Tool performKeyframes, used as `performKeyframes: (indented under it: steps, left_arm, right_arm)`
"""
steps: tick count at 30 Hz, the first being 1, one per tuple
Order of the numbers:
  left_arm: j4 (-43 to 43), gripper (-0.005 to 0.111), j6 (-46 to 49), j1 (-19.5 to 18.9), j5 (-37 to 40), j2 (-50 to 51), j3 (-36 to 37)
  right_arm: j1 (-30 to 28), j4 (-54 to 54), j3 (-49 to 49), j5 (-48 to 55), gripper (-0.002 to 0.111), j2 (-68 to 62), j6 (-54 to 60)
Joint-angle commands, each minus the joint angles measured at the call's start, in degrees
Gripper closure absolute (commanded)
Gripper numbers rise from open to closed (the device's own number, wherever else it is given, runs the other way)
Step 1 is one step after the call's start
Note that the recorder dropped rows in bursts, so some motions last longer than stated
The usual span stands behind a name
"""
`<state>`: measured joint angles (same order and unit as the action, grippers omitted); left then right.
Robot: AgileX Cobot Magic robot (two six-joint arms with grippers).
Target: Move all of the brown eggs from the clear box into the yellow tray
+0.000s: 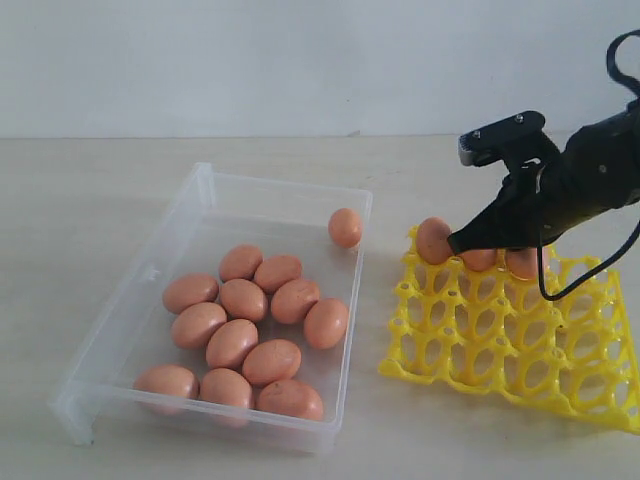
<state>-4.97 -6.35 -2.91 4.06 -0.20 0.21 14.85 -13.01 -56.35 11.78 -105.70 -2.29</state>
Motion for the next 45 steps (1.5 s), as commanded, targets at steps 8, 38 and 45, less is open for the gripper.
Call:
performKeyframes:
  steps: [8,38,45]
  left_arm:
    - [-0.03,0.103,-0.07,0.22,-0.11,0.20,-0.21]
    - [-0.03,0.103,-0.07,0.22,-0.11,0.20,-0.21]
    - [-0.03,0.103,-0.07,0.22,-0.11,0.20,-0.21]
  right_arm:
    - [-0.50,-0.98,0.23,-2.53,0.109,6.47,-0.39]
    - [4.32,-24.44,0.24,53.64,0.109,38.17,-4.44]
    - [7.27,-4.25,9.27,30.31,0.109,35.90,11.98]
